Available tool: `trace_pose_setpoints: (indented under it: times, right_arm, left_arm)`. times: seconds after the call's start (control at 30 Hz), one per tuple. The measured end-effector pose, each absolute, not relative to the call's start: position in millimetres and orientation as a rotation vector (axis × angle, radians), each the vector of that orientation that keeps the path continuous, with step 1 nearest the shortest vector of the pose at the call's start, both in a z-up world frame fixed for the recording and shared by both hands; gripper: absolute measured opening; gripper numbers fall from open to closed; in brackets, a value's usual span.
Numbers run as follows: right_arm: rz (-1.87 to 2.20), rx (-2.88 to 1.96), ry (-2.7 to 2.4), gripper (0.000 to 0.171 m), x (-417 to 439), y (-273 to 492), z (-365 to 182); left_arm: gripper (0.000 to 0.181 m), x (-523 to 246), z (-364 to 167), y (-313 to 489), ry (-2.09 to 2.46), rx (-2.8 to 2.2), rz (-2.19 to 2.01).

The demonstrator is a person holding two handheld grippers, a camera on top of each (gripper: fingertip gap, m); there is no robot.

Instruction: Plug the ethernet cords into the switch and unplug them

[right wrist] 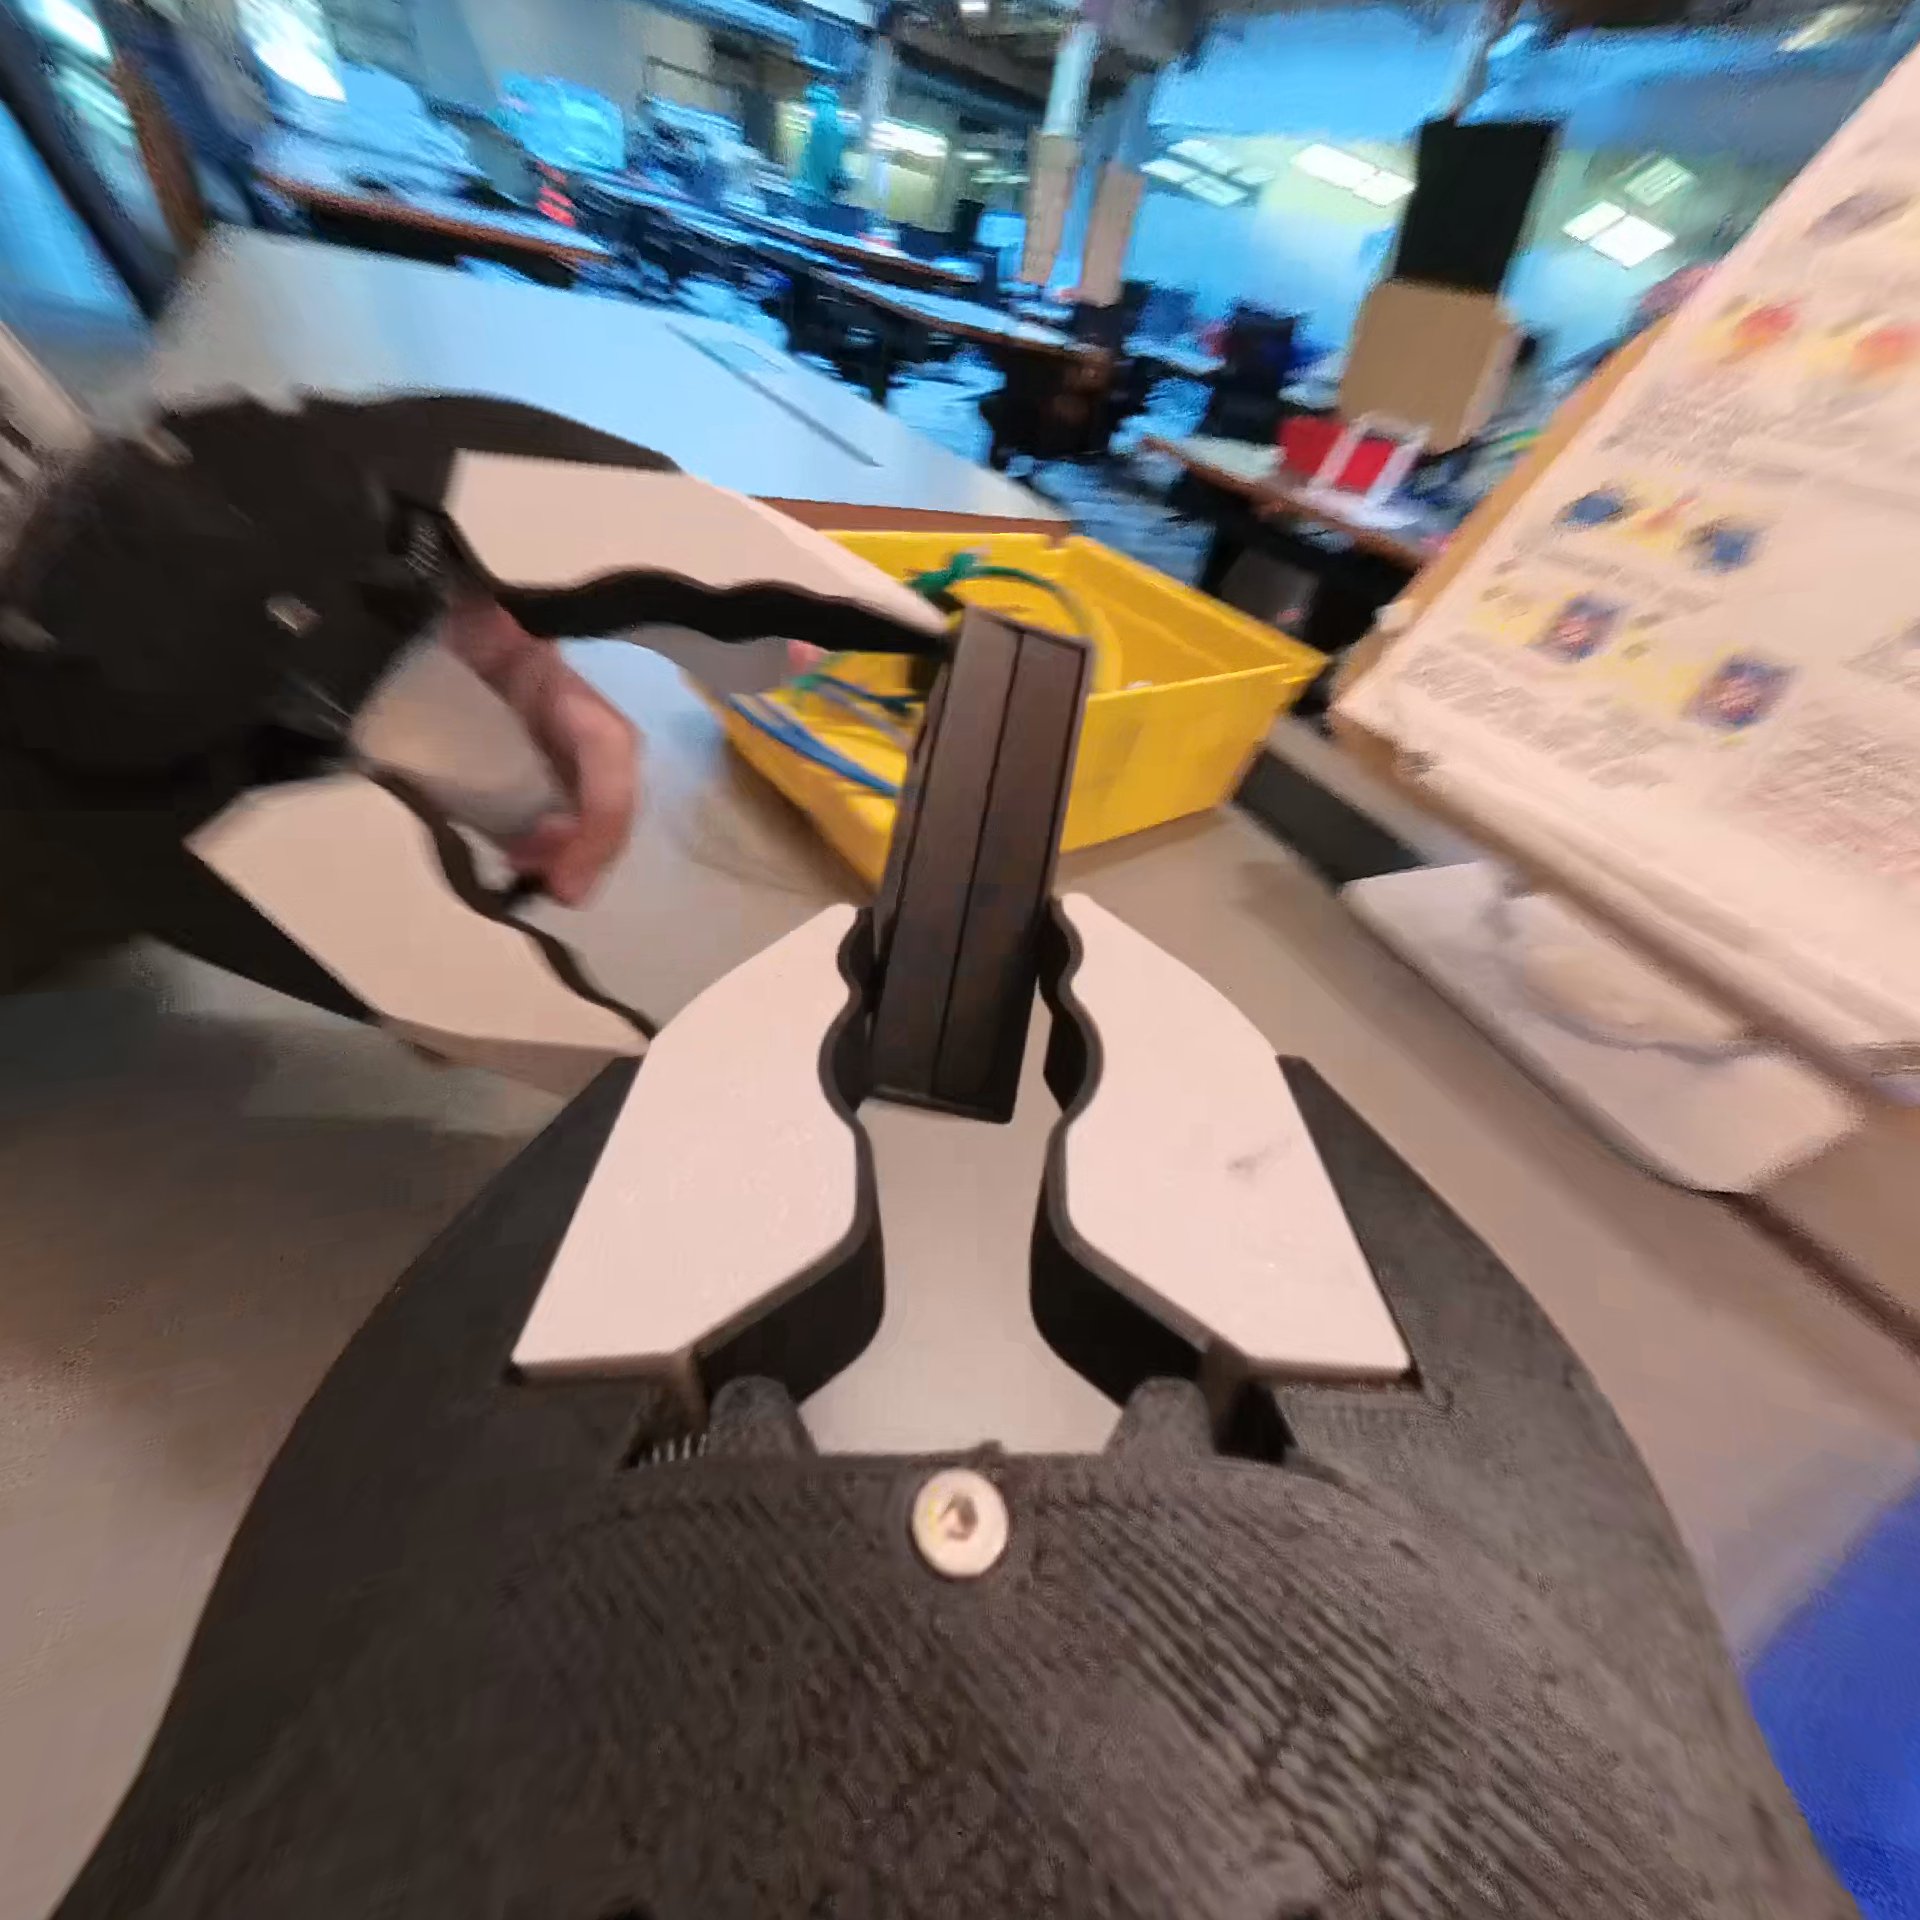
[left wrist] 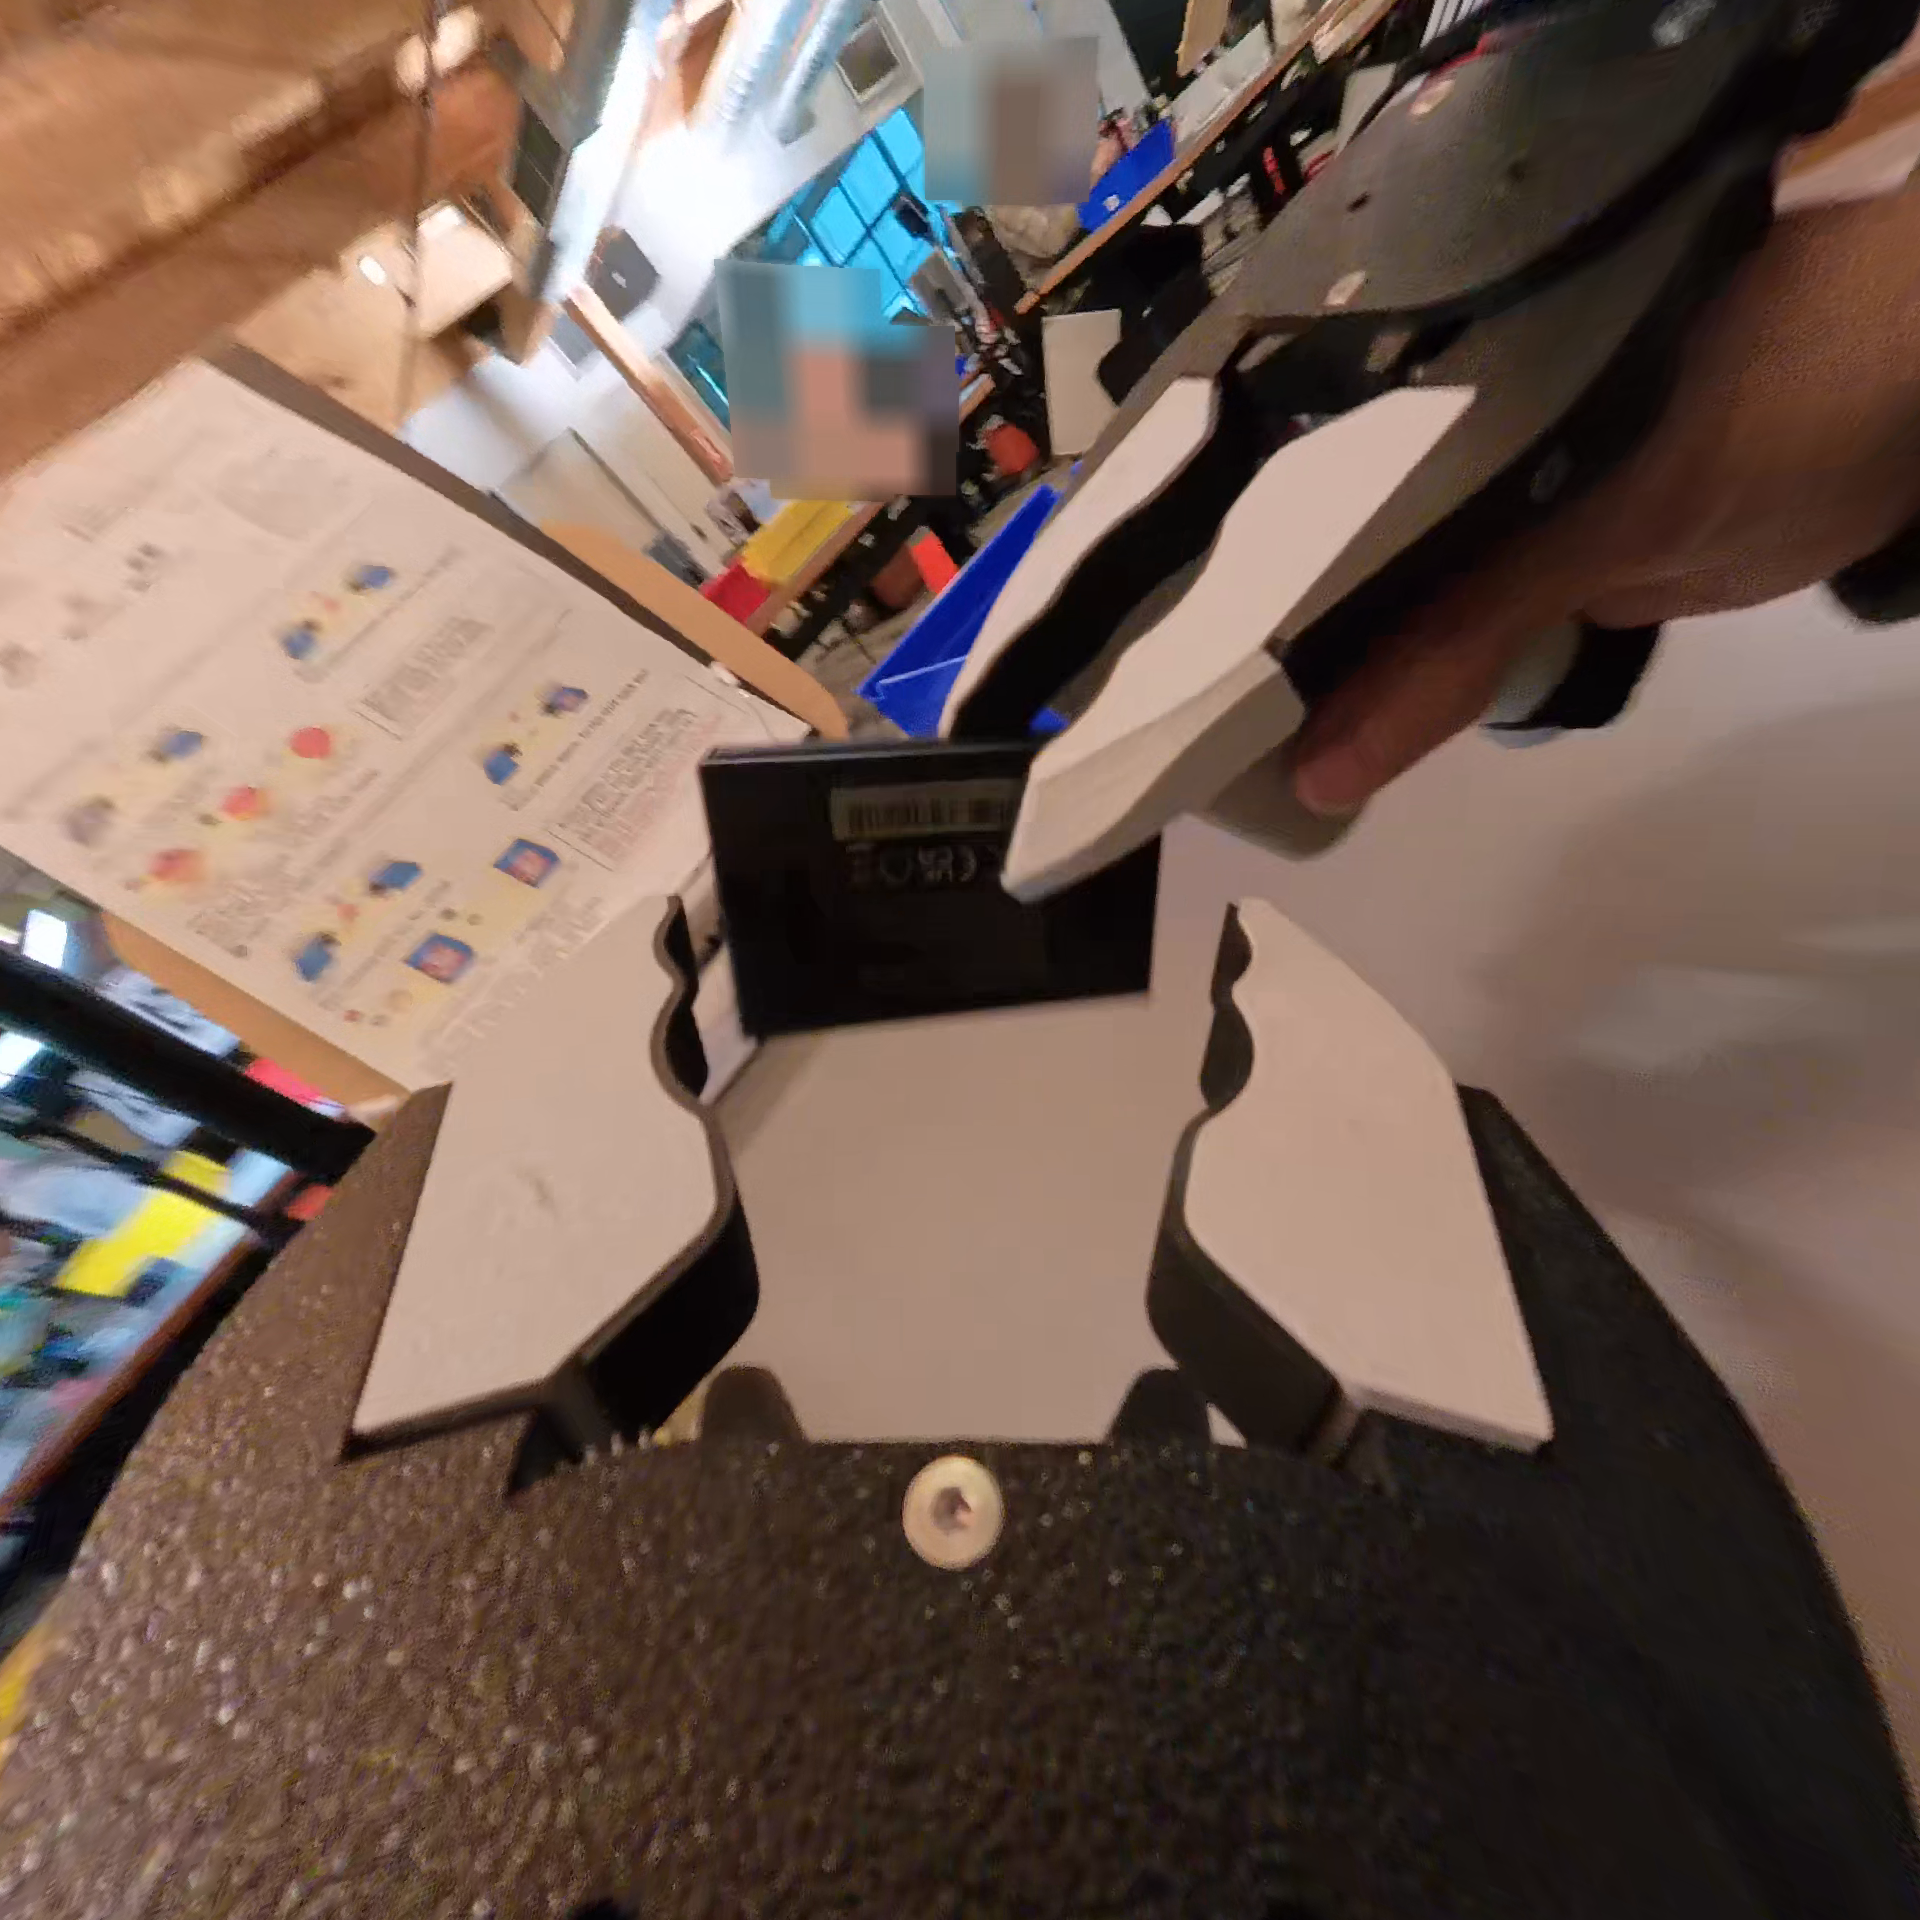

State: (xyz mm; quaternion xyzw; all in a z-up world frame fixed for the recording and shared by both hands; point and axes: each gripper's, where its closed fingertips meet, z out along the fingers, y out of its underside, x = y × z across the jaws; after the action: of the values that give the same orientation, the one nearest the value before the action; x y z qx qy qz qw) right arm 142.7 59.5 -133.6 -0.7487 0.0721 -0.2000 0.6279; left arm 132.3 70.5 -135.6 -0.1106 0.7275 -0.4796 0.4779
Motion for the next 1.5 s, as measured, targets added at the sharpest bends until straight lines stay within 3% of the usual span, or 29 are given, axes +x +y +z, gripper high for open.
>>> trace_pose_setpoints:
  times: [0.03,0.13,0.37,0.6,0.7,0.8,0.93,1.03,1.17,1.27,1.47,1.5]
  right_arm:
    - [-0.601,-1.7,0.14,0.029,150,52,-127]
    - [-1.086,-1.662,-0.059,0.028,160,33,-113]
    - [-1.671,-1.576,-0.589,0.028,137,51,-120]
    - [-1.743,-1.517,-0.771,0.028,116,75,-130]
    - [-1.634,-1.574,-0.652,0.032,127,73,-137]
    - [-1.378,-1.618,-0.417,0.046,137,69,-142]
    - [-0.833,-1.468,-0.068,0.072,134,61,-119]
    - [-0.44,-1.416,0.134,0.083,141,53,-113]
    - [0.009,-1.371,0.191,0.073,126,57,-115]
    - [0.107,-1.315,0.185,0.04,120,59,-114]
    - [0.2,-1.482,0.059,0.029,107,51,-127]
    - [0.134,-1.529,0.035,0.028,109,48,-130]
  left_arm:
    - [0.094,131,-135,72,1.82,-0.328,-1.239]
    - [0.094,127,-124,74,1.965,-0.733,-1.615]
    - [0.072,127,-96,81,2.112,-1.638,-2.485]
    - [0.035,130,-124,83,2.164,-1.797,-2.447]
    - [0.032,131,-130,84,2.111,-1.704,-2.46]
    - [0.028,140,-129,89,1.987,-1.575,-2.448]
    - [0.027,143,-118,98,1.876,-1.281,-2.423]
    - [0.027,128,-109,91,1.888,-1.025,-2.436]
    - [0.027,116,-102,81,1.853,-0.788,-2.422]
    - [0.027,108,-104,72,1.882,-0.705,-2.403]
    - [0.028,99,-129,66,2.071,-0.623,-2.209]
    - [0.039,99,-134,66,2.129,-0.607,-2.122]
